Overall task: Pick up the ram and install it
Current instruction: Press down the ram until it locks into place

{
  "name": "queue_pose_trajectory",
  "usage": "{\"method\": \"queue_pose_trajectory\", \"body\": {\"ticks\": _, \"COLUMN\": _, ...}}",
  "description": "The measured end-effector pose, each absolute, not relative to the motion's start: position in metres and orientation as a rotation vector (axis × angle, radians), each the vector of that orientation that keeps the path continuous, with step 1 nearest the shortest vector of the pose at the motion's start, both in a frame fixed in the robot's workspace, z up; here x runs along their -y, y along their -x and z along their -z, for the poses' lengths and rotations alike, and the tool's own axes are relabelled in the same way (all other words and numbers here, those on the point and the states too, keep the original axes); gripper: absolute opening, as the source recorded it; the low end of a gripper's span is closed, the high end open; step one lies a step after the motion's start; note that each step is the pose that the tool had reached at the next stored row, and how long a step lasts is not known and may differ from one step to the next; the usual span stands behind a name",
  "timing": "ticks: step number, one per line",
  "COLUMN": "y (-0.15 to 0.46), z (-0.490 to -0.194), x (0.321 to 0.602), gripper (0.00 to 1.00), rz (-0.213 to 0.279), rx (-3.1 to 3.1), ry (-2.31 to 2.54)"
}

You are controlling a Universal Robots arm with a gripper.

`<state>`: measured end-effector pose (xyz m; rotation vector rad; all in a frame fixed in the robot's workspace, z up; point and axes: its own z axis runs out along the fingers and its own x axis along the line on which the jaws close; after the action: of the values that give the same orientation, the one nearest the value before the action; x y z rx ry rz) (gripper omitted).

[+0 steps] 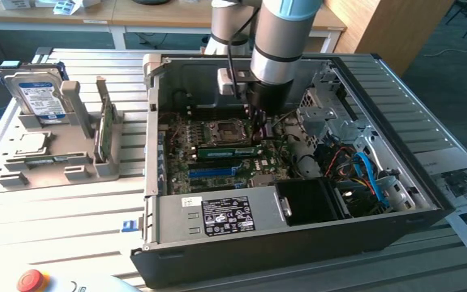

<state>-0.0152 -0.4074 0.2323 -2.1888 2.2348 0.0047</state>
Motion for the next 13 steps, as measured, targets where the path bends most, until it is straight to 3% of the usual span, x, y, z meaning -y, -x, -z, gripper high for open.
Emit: {"method": "queue_pose_trajectory", "body": {"ticks": 13, "y": 0.034, "z": -0.232, "x": 0.406, "gripper": 0.1, "rz": -0.004, "rx": -2.235, "ry": 2.188}}
